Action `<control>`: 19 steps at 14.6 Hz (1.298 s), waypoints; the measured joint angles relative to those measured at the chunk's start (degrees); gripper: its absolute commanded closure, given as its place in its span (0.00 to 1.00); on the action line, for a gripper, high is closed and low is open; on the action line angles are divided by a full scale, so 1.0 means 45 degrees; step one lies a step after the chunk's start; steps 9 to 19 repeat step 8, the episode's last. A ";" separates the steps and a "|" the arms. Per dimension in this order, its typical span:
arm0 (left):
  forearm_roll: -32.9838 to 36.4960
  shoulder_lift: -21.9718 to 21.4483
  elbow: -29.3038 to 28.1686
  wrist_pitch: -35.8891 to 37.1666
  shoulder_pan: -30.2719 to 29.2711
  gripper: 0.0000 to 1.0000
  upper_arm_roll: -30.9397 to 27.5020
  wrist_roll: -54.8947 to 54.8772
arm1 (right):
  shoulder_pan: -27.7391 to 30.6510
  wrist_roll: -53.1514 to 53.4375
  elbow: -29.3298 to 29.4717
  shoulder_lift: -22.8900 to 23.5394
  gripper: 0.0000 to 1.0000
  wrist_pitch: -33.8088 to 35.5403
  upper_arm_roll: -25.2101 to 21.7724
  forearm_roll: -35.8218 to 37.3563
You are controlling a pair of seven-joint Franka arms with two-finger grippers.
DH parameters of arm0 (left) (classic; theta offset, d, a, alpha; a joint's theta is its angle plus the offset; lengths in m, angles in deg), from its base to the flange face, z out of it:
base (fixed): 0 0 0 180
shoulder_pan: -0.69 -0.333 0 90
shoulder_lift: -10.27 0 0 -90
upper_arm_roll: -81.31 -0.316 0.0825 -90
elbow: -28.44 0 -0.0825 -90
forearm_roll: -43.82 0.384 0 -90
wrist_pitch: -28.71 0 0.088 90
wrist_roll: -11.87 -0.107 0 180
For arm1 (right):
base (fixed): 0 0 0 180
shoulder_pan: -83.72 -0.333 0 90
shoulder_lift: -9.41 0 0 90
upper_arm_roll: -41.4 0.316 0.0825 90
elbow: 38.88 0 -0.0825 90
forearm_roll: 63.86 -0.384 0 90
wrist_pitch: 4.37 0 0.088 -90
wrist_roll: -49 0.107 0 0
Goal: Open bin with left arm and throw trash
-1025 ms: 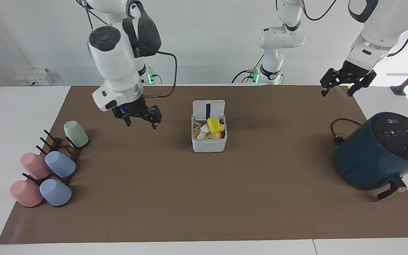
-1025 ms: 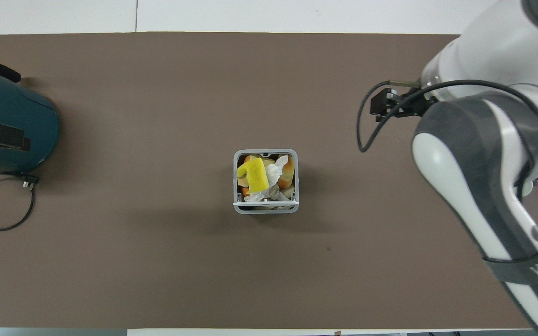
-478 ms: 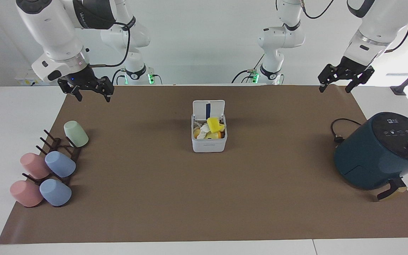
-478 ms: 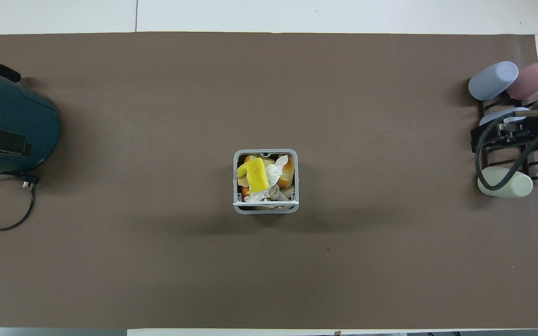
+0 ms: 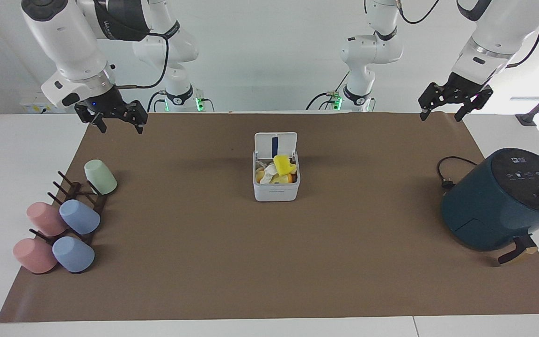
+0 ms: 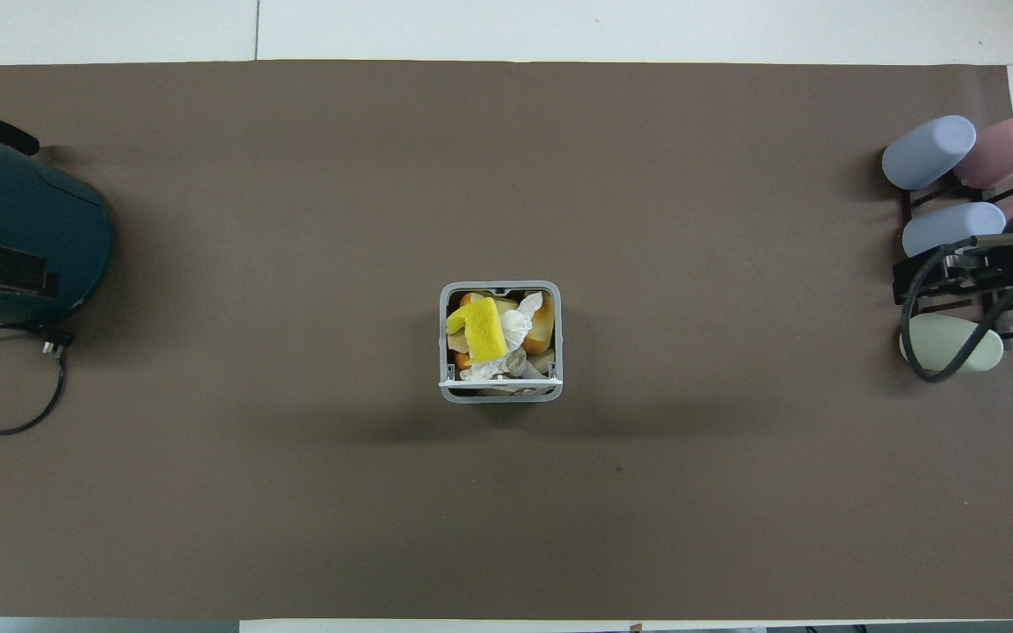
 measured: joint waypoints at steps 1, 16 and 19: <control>0.0000 0.0000 0.0000 0.0005 0.0000 0.00 -0.0005 0.0000 | 0.0000 0.0000 -0.0005 -0.0005 0.00 -0.0032 -0.0034 0.0000; 0.0000 0.0000 0.0000 0.0014 0.0001 0.00 0.0003 0.0000 | 0.0007 0.0000 0.0017 -0.0013 0.00 -0.0054 -0.0569 -0.0002; 0.0000 0.0000 0.0000 0.0014 0.0001 0.00 0.0003 0.0000 | 0.0007 0.0000 0.0017 -0.0013 0.00 -0.0054 -0.0569 -0.0002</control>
